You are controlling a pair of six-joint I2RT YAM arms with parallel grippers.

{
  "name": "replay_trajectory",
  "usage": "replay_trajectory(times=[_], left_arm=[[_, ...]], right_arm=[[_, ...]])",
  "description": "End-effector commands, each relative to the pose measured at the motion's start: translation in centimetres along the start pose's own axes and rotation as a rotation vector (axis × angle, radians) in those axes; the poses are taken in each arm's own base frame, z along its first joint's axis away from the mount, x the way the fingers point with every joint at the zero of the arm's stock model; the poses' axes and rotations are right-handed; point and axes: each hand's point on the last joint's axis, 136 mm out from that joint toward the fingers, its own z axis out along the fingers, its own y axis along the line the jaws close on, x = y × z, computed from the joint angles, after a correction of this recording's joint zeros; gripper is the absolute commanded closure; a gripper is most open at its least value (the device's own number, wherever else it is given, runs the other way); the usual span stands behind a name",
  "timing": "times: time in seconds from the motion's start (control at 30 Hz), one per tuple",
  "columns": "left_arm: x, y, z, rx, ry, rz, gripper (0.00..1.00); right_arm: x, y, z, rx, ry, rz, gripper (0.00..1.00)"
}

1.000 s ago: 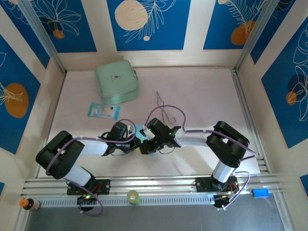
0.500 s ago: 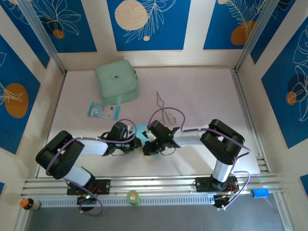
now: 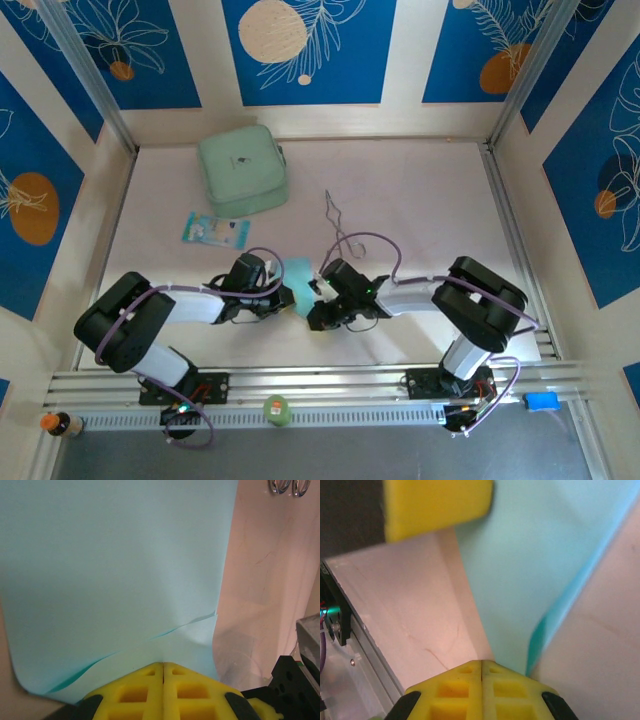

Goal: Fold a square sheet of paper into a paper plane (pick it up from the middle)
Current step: Perform the third fold on the triangle at the bottom-center of the table.

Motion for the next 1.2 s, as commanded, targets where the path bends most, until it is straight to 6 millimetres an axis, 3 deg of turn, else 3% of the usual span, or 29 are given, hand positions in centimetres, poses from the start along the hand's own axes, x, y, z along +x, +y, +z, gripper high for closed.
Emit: replay_trajectory(times=[0.0,0.07,0.27,0.6,0.8,1.03,1.17], left_arm=[[1.2,3.5,-0.1,-0.133,0.015,-0.026,1.00],[1.2,3.3,-0.1,-0.122,0.014,-0.026,1.00],[1.0,2.8,-0.5,-0.108,0.004,-0.020,1.00],[1.0,2.4,-0.6,-0.096,0.001,-0.017,1.00],[0.9,2.2,-0.7,-0.091,-0.002,-0.015,1.00],[0.9,2.1,-0.9,-0.095,-0.008,-0.013,1.00],[0.9,2.3,-0.9,-0.101,-0.009,-0.014,1.00]], right_arm=[[2.3,-0.6,-0.7,-0.004,0.055,0.058,0.95],[2.2,-0.2,-1.3,-0.019,0.038,0.064,0.94],[-0.7,3.2,-3.2,-0.101,0.003,0.057,0.94],[-4.2,2.4,-0.4,-0.052,0.009,0.160,0.94],[-3.5,1.6,0.6,-0.028,0.047,0.181,0.93],[-0.1,-1.9,0.7,0.066,0.097,0.257,0.95],[-1.0,-0.4,-0.4,0.025,0.060,0.221,0.95]])
